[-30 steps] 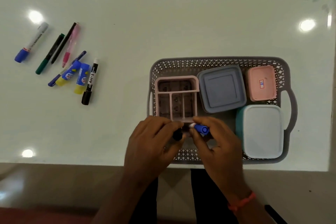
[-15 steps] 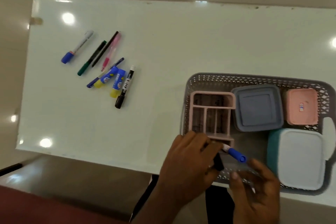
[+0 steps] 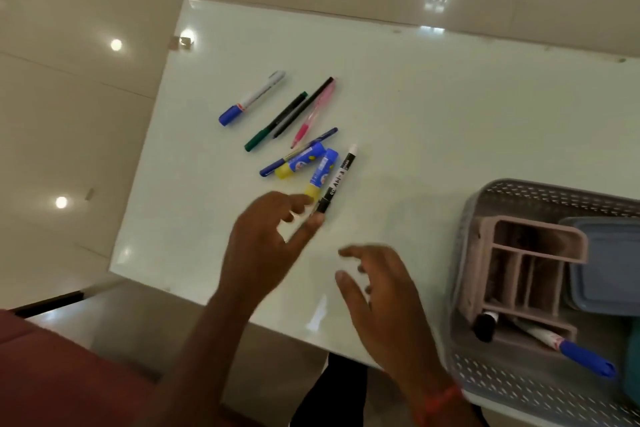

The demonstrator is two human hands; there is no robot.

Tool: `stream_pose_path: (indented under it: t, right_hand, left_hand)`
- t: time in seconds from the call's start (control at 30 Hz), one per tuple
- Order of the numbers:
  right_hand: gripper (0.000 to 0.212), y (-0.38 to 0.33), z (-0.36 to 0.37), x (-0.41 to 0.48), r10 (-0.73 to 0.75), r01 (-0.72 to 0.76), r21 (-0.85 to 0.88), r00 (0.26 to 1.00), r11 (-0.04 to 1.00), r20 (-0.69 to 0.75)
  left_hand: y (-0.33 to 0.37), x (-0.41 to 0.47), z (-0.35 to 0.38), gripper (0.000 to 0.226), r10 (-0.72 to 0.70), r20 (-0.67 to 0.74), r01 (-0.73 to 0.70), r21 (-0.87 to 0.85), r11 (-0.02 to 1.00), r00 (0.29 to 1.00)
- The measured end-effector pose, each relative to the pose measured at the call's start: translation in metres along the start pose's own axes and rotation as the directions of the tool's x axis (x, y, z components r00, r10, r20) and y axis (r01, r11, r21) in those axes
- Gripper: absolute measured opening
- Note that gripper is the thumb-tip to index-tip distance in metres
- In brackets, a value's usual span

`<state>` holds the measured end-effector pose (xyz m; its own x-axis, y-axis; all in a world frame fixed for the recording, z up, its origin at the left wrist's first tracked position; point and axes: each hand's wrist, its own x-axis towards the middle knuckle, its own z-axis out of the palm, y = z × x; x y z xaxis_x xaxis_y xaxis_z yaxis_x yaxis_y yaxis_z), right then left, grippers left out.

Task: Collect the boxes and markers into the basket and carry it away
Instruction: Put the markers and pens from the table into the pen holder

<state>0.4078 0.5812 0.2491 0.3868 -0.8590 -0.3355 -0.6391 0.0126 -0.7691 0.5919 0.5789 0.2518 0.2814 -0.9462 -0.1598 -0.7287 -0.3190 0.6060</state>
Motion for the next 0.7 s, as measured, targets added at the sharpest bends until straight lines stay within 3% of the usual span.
stream_pose_path:
  t: [0.1,0.17,0.3,0.4,0.7]
  right_hand:
    - [0.037,-0.001,0.018,0.051,-0.064,0.060,-0.264,0.998,0.963,-0.005]
    - [0.045,-0.002,0.023,0.073,-0.139,0.159,-0.390,0.987,0.907,0.078]
    - [0.050,-0.001,0.028,0.090,-0.208,0.259,-0.464,0.965,0.847,0.159]
    - [0.031,0.003,0.028,0.086,-0.282,0.297,-0.548,0.953,0.782,0.113]
    - [0.023,0.030,0.021,0.041,-0.229,0.208,-0.605,0.972,0.769,0.044]
  left_hand:
    - [-0.040,0.030,-0.010,0.036,-0.103,0.023,0.099,0.138,0.985,0.994]
    - [-0.057,0.045,-0.010,0.040,-0.106,0.043,0.092,0.245,0.965,0.993]
    - [-0.075,0.061,-0.005,0.040,-0.127,0.075,0.097,0.312,0.945,0.989]
    - [-0.084,0.063,-0.001,0.033,-0.099,0.057,0.077,0.309,0.948,0.993]
    - [-0.089,0.048,0.003,0.013,-0.149,-0.061,0.158,0.168,0.973,0.987]
